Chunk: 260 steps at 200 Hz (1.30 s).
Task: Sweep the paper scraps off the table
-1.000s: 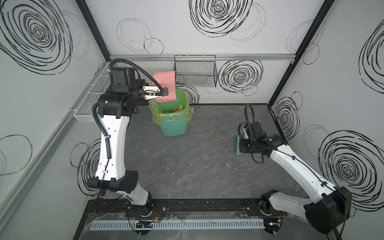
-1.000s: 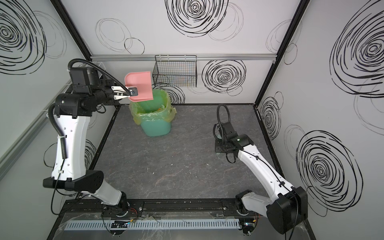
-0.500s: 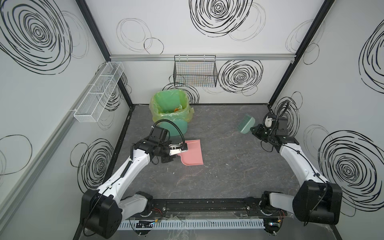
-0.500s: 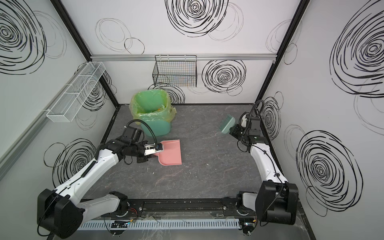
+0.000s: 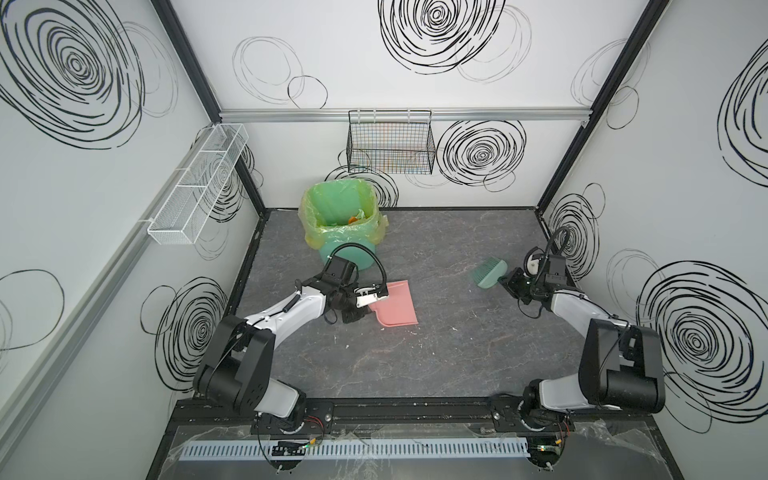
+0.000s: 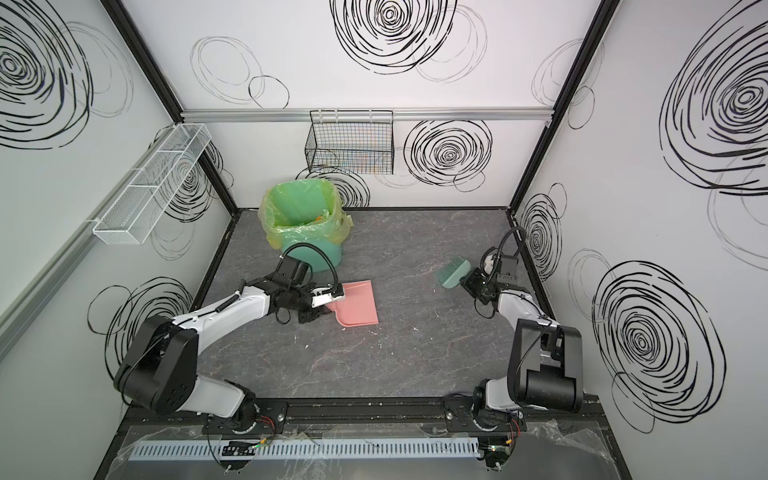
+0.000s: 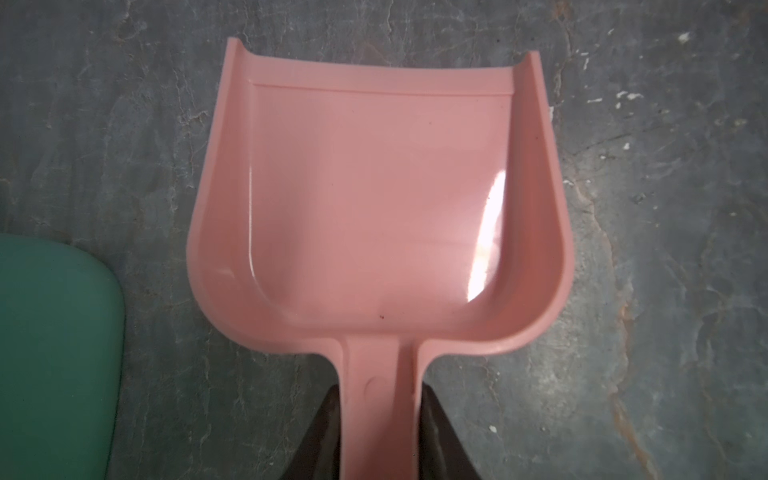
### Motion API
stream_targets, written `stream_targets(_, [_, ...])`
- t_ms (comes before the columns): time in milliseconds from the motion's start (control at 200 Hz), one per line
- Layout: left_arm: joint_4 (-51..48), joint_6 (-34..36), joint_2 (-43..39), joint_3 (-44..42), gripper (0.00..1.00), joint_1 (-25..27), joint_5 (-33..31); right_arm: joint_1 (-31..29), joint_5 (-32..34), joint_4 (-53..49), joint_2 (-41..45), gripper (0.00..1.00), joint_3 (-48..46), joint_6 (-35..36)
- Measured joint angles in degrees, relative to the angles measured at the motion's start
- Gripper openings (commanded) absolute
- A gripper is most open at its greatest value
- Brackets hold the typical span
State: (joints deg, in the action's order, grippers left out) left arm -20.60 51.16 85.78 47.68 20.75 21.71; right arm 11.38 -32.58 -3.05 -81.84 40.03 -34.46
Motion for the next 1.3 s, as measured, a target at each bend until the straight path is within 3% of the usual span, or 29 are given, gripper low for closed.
stream_targets(265, [2.6, -0.9, 6.4, 0.2, 0.17, 0.2, 0.6, 0.5, -0.8, 4.9, 0.0, 0.17, -3.4, 0.2])
stream_targets(425, [3.8, -1.2, 8.0, 1.1, 0.33, 0.3, 1.8, 0.7, -0.5, 5.5, -0.4, 0.34, -6.1, 0.6])
stream_targets(565, [4.2, -1.4, 9.1, 1.3, 0.52, 0.4, 1.7, 0.7, 0.3, 4.3, -1.0, 0.41, -7.9, 1.1])
stream_targets(590, [4.1, -1.4, 9.3, 1.3, 0.65, 0.4, 1.6, 0.7, 0.4, 4.1, -1.0, 0.42, -8.1, 1.2])
stream_targets(725, [4.0, -1.4, 9.5, 1.4, 0.99, 0.4, 1.7, 0.8, 1.1, 3.5, -1.1, 0.5, -9.3, 1.8])
stream_targets(775, [3.9, -1.3, 9.5, 1.4, 0.96, 0.3, 1.7, 0.8, 1.5, 3.4, -0.7, 0.59, -9.4, 1.9])
stream_targets(956, [1.1, -0.5, 7.2, 1.5, 0.96, -0.6, 3.6, 0.8, 5.0, 0.0, 3.7, 0.63, -10.6, 3.9])
stream_targets(976, [0.4, -0.3, 6.3, 1.5, 0.96, -1.0, 4.2, 0.8, 5.6, -1.0, 4.7, 0.75, -10.8, 4.1])
stream_targets(996, [-0.2, -0.2, 5.5, 1.5, 0.96, -1.4, 4.8, 0.8, 6.3, -1.9, 5.7, 0.79, -10.9, 4.4])
stream_targets(1086, [-4.0, 0.5, 0.7, 2.4, 0.96, -4.6, 8.7, 0.8, 9.1, -5.8, 10.9, 0.82, -11.0, 5.3])
stream_targets(1101, [-4.8, 0.7, -0.2, 2.8, 0.96, -5.3, 9.6, 0.8, 9.5, -6.4, 12.0, 0.95, -11.0, 5.4])
stream_targets(1116, [-5.5, 0.9, -0.9, 3.1, 0.96, -5.9, 10.3, 0.7, 9.7, -6.9, 12.9, 0.99, -11.0, 5.6])
stream_targets(1301, [-9.4, 0.5, -9.5, 6.5, 0.96, -15.3, 20.3, -1.9, 14.2, -11.5, 20.6, 1.0, -9.2, 6.3])
